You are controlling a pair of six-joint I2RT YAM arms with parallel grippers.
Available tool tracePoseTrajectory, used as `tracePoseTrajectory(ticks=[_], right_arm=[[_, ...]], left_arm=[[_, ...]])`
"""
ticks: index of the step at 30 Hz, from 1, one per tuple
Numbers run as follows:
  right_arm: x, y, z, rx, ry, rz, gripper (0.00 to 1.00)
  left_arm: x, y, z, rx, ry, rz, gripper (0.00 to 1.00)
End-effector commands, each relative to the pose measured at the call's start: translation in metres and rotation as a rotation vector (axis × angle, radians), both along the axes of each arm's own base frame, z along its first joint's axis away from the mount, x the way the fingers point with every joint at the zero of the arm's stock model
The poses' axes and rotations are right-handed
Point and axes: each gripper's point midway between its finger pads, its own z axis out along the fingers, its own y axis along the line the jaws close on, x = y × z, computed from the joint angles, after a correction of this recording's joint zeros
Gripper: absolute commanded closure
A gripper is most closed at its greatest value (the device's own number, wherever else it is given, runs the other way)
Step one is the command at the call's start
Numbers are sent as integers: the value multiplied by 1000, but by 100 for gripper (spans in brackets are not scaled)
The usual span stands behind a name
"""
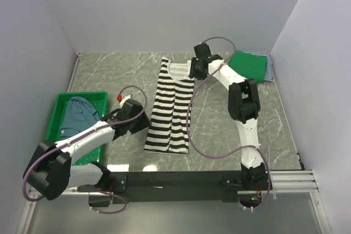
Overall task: Fold and stack the tank tops
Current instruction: Fold the tank top
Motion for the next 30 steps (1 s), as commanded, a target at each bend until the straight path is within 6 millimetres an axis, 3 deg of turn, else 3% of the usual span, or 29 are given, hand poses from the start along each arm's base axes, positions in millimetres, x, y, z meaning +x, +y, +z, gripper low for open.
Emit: tracePoseTrajectory(ticks=[1,2,3,4,5,6,7,8,9,10,11,12,13,15,16,18,19,25,30], right_arm=[[-12,6,104,98,-184,-5,51],[-22,5,106,119,-176,-30,51],[-35,5,129,142,-213,-30,51],[-57,0,105,123,-163,-40,51],[-72,4,102,128,-158,-56,51],[-87,4,117,145,-189,-49,51],[-110,-3,91,115,-134,-57,51],[-125,-2,83,122,-117,-76,51],[-141,-1,92,155,-131,-66,51],[-164,-6,64,146,-77,-63,52],[-180,-5,59,164,-60,-78,52],[-192,-2,66,199,-78,-57,52],[-210,-9,48,182,-39,-64,52],[-228,-10,53,216,-47,-76,52],[-247,-10,38,225,-7,-62,52],[-268,1,41,283,1,-43,52],[-284,6,29,310,43,-38,52],[-340,27,11,416,141,-8,52],[-367,36,-2,443,200,8,52]], left_arm=[[-8,3,0,-2,15,-5,38],[-14,7,-7,4,36,12,37],[-18,9,-11,2,45,15,36],[-19,8,-8,-19,30,12,36],[-26,10,-15,-21,44,10,36],[-30,9,-15,-34,48,-1,36],[-33,7,-12,-50,40,-9,36],[-39,9,-17,-52,52,-12,36],[-44,6,-18,-60,57,-24,36],[-47,5,-17,-76,55,-31,36],[-53,4,-21,-91,65,-35,36],[-58,1,-23,-96,73,-46,36],[-61,1,-24,-95,77,-45,37],[-71,-2,-30,-82,105,-45,37],[-73,-1,-32,-72,109,-36,37],[-82,0,-37,-65,139,-19,37],[-84,1,-38,-65,145,-13,39],[-96,11,-44,-19,193,45,44],[-98,12,-47,-3,206,47,46]])
